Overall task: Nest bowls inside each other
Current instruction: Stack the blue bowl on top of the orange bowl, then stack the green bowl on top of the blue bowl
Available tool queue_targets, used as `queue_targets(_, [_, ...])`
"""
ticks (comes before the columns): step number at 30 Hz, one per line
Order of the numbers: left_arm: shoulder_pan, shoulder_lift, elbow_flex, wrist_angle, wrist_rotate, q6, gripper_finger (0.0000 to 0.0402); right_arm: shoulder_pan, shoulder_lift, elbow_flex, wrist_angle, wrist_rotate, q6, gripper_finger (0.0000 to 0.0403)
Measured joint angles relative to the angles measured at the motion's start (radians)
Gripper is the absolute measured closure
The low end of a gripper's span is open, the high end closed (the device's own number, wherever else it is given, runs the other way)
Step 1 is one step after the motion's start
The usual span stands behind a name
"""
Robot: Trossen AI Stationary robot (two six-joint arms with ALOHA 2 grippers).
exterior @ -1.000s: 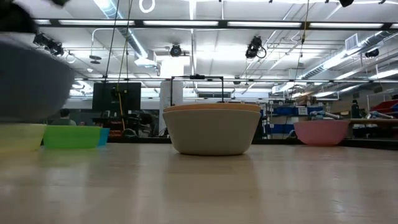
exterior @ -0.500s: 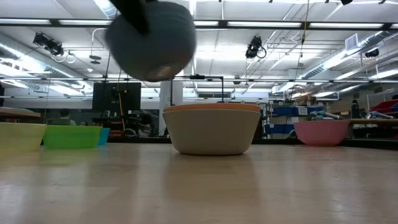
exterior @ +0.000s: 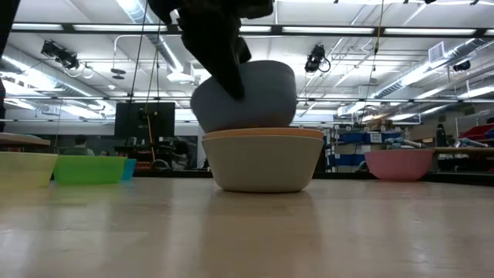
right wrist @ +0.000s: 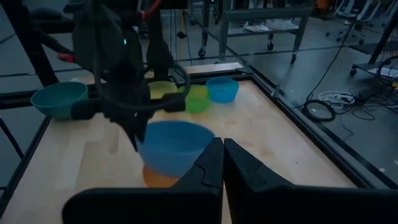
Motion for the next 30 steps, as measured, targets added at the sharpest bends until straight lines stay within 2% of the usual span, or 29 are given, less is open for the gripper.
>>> queue_targets(9, [0.009, 0.026, 0.0, 0.035, 0.025, 0.001, 0.039, 0.0, -0.002, 0.0, -0.001, 0.0, -0.002, 0.0403])
queue_targets(22, [0.009, 0.026, 0.0, 0.082, -0.027, -0.031, 0.031, 0.0, -0.002, 0.0, 0.006, 0.0, -0.001, 0.0403])
queue_targets(30, [0.009, 0.026, 0.0, 0.083, -0.05, -0.094, 0.0241, 0.0, -0.002, 0.0, 0.006, 0.0, -0.001, 0.0403])
